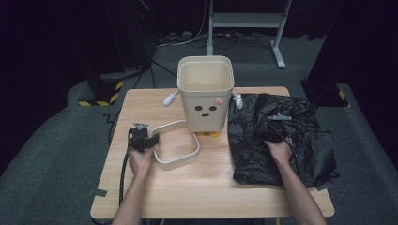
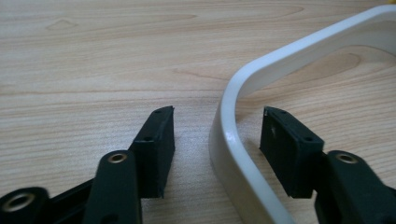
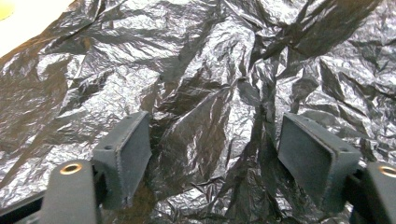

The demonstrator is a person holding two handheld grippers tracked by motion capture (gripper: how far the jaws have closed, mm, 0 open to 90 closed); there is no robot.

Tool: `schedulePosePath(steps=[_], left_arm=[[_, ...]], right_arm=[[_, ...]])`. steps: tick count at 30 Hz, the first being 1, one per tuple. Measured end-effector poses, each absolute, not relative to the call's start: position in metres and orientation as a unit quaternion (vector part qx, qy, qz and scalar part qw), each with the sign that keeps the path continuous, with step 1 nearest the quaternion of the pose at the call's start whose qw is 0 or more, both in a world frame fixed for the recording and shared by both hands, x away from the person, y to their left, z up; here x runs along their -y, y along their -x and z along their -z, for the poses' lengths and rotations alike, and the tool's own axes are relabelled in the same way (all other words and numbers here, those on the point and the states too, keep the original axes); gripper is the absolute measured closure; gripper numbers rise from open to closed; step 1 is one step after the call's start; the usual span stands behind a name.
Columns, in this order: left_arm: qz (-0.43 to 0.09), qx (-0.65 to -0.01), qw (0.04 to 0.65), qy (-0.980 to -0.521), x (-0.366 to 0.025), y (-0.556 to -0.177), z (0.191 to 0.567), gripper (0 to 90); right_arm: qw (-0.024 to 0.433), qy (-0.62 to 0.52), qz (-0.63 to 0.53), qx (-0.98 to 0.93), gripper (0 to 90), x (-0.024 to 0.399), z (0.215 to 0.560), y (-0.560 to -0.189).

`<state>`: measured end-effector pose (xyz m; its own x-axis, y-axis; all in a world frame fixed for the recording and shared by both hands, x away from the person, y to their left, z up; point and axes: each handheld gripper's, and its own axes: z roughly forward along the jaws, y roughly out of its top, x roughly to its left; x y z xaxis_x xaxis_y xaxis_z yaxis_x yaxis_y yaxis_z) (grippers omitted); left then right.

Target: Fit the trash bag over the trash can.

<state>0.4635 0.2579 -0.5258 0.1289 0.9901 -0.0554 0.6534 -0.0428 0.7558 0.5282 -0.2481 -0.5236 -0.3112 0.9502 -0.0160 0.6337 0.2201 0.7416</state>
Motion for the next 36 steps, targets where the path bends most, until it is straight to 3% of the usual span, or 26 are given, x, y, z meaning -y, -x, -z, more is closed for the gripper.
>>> schedulePosePath(steps=[2,10,20,24,29,30,31,32,36], left_arm=[[-0.262,-0.603,0.327,-0.679,-0.257,-0.463,0.527,41.6],[-0.26,-0.605,0.326,-0.679,-0.255,-0.46,0.527,37.2],[-0.258,-0.605,0.329,-0.678,-0.256,-0.461,0.527,36.6],[-0.258,-0.605,0.329,-0.677,-0.256,-0.461,0.527,36.5],[-0.258,-0.605,0.329,-0.677,-0.256,-0.461,0.527,36.5],[-0.258,-0.605,0.329,-0.677,-0.256,-0.461,0.527,36.5],[-0.258,-0.605,0.329,-0.677,-0.256,-0.461,0.527,36.5],[-0.259,-0.605,0.329,-0.678,-0.257,-0.461,0.527,36.6],[-0.258,-0.605,0.329,-0.678,-0.257,-0.461,0.527,36.5]], right_arm=[[0.235,-0.535,-0.311,-0.75,23.1,0.249,0.52,-0.528],[0.271,-0.54,-0.323,-0.728,15.7,0.26,0.5,-0.529],[0.247,-0.572,-0.307,-0.72,14.1,0.256,0.514,-0.563],[0.25,-0.576,-0.302,-0.717,26.1,0.254,0.521,-0.565],[0.251,-0.562,-0.305,-0.727,64.3,0.255,0.517,-0.563],[0.251,-0.562,-0.305,-0.727,64.3,0.255,0.517,-0.563],[0.251,-0.557,-0.306,-0.73,70.2,0.255,0.517,-0.563],[0.252,-0.551,-0.307,-0.734,81.3,0.254,0.517,-0.561],[0.251,-0.533,-0.298,-0.751,88.5,0.251,0.515,-0.559]])
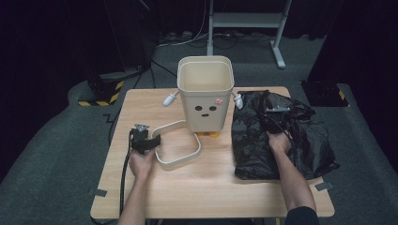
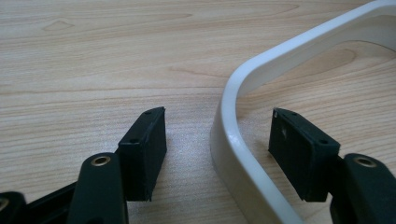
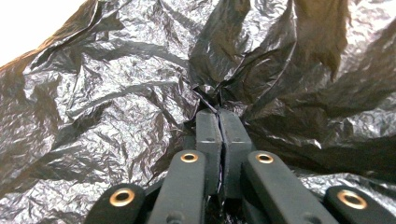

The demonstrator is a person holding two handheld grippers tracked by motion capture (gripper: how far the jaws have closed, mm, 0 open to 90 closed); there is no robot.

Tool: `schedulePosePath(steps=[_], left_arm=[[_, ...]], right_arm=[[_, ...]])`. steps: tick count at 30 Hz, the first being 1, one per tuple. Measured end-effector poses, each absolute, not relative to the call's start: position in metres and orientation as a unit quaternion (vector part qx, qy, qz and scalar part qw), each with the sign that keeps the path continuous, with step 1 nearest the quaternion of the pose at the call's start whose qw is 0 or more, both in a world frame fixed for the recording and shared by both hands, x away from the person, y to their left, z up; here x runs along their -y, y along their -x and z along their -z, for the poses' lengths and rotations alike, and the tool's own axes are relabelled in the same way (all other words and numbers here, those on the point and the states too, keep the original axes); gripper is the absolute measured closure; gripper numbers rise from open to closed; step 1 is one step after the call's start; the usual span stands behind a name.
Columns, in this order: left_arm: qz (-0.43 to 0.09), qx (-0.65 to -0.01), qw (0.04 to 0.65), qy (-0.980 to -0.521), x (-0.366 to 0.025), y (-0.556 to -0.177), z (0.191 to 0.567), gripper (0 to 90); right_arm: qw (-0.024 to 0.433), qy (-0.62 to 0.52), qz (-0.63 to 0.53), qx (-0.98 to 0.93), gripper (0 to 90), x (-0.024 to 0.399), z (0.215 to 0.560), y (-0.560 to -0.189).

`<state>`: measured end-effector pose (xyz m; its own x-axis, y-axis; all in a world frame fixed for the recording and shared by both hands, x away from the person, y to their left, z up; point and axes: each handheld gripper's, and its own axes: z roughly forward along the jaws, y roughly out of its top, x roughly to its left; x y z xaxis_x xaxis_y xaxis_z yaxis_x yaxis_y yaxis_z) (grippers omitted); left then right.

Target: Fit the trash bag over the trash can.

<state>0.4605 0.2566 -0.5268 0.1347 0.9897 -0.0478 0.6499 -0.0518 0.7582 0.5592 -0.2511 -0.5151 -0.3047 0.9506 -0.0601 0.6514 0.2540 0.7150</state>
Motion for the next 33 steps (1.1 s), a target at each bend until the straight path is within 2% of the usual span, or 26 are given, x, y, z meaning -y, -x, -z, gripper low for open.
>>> schedulePosePath(steps=[6,13,27,33], left_arm=[[-0.254,-0.605,0.333,-0.677,-0.257,-0.461,0.527,35.5],[-0.254,-0.606,0.334,-0.676,-0.257,-0.461,0.527,35.2],[-0.25,-0.611,0.334,-0.672,-0.259,-0.461,0.527,27.0],[-0.25,-0.612,0.335,-0.672,-0.259,-0.461,0.527,27.0]], right_arm=[[0.249,-0.515,-0.328,-0.752,89.1,0.255,0.499,-0.548],[0.244,-0.499,-0.359,-0.75,89.2,0.263,0.464,-0.527],[0.244,-0.465,-0.377,-0.763,89.3,0.263,0.4,-0.491],[0.25,-0.452,-0.39,-0.762,89.4,0.262,0.379,-0.483]])
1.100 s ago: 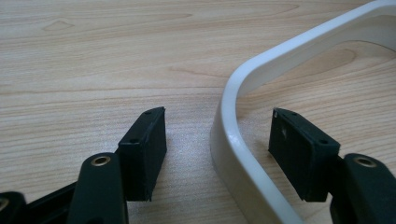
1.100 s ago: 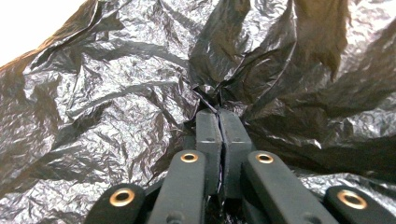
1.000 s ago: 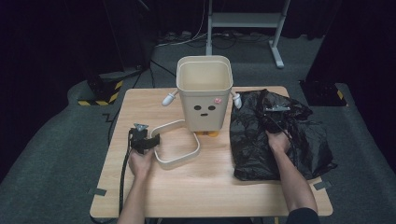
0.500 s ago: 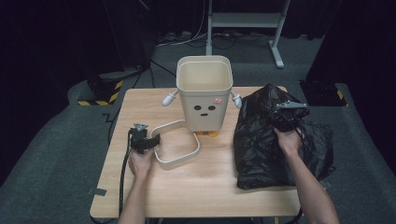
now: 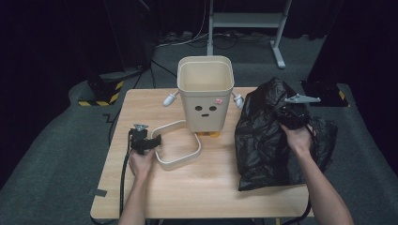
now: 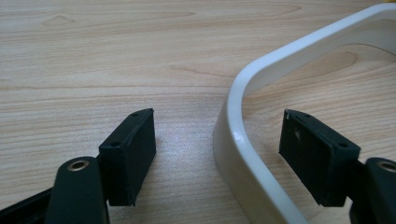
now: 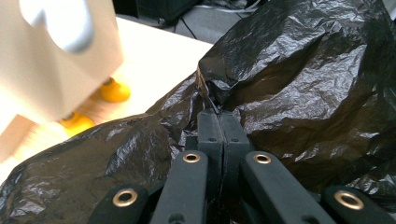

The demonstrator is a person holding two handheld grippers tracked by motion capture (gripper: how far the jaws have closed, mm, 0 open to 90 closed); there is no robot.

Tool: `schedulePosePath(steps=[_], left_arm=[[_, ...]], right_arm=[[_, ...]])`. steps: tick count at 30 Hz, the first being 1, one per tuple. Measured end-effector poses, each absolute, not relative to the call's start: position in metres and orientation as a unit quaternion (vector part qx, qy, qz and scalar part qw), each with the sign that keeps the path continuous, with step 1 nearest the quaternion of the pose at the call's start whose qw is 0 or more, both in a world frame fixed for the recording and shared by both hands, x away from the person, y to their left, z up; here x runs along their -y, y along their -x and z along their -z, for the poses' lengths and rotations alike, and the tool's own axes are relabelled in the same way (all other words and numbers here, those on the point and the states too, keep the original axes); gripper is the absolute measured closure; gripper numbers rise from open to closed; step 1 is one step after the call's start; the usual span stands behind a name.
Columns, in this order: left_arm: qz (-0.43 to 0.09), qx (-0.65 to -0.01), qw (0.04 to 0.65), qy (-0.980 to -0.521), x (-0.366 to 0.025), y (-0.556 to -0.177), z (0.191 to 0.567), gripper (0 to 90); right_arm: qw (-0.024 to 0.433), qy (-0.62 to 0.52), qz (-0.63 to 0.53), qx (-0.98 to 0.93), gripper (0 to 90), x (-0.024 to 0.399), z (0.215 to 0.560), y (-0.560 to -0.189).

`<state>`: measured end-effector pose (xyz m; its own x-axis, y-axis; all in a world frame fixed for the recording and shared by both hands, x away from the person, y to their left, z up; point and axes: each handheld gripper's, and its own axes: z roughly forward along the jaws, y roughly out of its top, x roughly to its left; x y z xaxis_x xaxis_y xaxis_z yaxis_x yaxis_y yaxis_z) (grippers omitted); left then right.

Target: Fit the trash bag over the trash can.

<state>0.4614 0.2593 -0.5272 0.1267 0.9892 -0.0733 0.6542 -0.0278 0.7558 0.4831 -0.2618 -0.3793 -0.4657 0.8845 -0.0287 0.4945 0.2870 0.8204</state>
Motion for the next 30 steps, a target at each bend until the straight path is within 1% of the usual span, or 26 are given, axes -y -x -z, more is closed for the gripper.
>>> schedulePosePath(steps=[2,5,10,18,24,30], left_arm=[[-0.25,-0.612,0.335,-0.672,-0.259,-0.461,0.527,27.0],[-0.25,-0.611,0.334,-0.672,-0.259,-0.461,0.527,27.0],[-0.251,-0.612,0.334,-0.672,-0.259,-0.461,0.527,27.0],[-0.251,-0.611,0.334,-0.672,-0.259,-0.461,0.527,26.9],[-0.248,-0.612,0.337,-0.671,-0.26,-0.461,0.527,26.7],[-0.244,-0.607,0.341,-0.675,-0.261,-0.464,0.527,27.1]], right_arm=[[0.25,-0.452,-0.393,-0.761,89.4,0.262,0.377,-0.482],[0.247,-0.444,-0.407,-0.759,89.4,0.262,0.362,-0.478],[0.243,-0.438,-0.427,-0.753,89.4,0.263,0.348,-0.474],[0.246,-0.425,-0.443,-0.75,89.5,0.262,0.329,-0.471],[0.251,-0.403,-0.462,-0.749,89.5,0.255,0.307,-0.468],[0.253,-0.384,-0.471,-0.752,89.5,0.246,0.292,-0.467]])
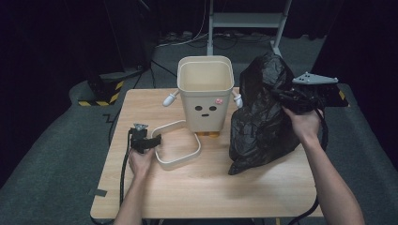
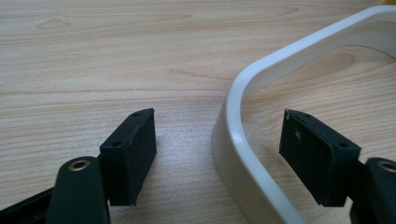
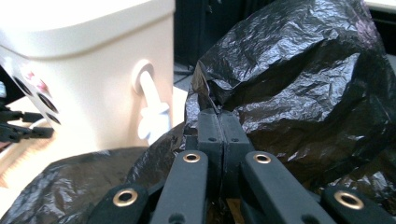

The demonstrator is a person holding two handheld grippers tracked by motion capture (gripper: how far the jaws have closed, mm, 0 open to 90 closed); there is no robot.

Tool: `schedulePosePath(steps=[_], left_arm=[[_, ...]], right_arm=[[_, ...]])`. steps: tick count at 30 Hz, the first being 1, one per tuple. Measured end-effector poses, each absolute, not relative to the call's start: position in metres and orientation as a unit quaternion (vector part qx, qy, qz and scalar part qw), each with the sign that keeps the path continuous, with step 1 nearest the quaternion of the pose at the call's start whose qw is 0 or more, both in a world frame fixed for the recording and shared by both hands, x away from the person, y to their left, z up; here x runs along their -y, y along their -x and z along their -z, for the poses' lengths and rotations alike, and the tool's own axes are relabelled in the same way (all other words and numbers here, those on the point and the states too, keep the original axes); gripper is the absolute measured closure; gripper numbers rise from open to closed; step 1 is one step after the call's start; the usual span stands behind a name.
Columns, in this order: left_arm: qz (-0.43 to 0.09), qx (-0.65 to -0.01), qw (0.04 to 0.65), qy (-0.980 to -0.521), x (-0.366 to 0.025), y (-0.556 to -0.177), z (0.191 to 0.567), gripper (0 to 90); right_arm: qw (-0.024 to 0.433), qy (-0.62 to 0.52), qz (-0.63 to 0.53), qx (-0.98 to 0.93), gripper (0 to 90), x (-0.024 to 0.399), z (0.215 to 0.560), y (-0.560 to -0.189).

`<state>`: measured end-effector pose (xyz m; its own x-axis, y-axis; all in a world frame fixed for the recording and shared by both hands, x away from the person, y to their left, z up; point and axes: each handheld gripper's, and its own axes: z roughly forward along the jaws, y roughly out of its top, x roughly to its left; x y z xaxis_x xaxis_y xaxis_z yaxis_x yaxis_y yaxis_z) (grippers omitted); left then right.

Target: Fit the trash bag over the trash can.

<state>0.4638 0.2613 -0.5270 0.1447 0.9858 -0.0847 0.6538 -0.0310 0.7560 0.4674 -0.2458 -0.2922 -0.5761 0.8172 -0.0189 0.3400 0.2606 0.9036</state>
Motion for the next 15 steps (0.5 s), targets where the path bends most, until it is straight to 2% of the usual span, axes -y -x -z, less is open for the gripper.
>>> schedulePosePath(steps=[9,15], left_arm=[[-0.241,-0.602,0.331,-0.686,-0.261,-0.465,0.516,29.4],[-0.238,-0.582,0.352,-0.693,-0.259,-0.464,0.485,28.1]], right_arm=[[0.247,-0.366,-0.489,-0.752,89.5,0.237,0.279,-0.47],[0.24,-0.356,-0.507,-0.748,89.5,0.232,0.271,-0.47]])
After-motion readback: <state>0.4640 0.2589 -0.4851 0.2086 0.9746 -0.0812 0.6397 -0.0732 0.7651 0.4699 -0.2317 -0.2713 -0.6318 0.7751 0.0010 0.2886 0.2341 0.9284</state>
